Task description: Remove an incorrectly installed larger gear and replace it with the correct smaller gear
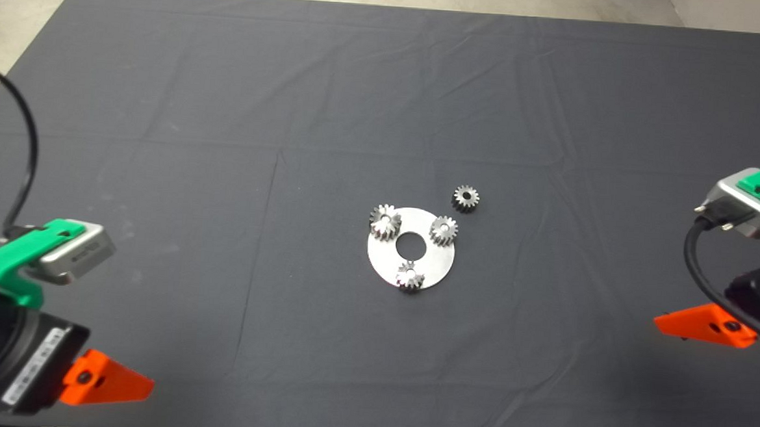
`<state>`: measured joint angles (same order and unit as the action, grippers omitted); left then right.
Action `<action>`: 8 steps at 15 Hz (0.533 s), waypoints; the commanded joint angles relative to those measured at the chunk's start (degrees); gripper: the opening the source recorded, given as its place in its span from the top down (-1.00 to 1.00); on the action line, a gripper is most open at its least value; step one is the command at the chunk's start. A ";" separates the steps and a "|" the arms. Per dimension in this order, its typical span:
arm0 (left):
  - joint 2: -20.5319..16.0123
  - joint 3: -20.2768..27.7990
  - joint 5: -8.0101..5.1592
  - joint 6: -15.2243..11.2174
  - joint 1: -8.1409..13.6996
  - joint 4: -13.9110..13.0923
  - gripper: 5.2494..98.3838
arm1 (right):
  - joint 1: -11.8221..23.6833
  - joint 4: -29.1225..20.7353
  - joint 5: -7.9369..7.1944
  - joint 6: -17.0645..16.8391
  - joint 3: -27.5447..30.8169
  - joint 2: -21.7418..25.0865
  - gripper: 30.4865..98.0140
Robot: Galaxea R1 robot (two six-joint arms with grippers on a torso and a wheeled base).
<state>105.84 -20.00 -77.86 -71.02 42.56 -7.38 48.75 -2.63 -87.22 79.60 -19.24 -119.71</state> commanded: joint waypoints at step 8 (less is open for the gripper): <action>21.74 -20.23 9.92 1.68 -15.66 23.01 -1.00 | 1.09 -1.15 -0.41 0.47 0.09 -0.22 -0.96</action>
<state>120.77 -33.45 -69.25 -69.77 31.88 7.36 48.73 -2.61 -87.30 79.63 -19.26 -119.85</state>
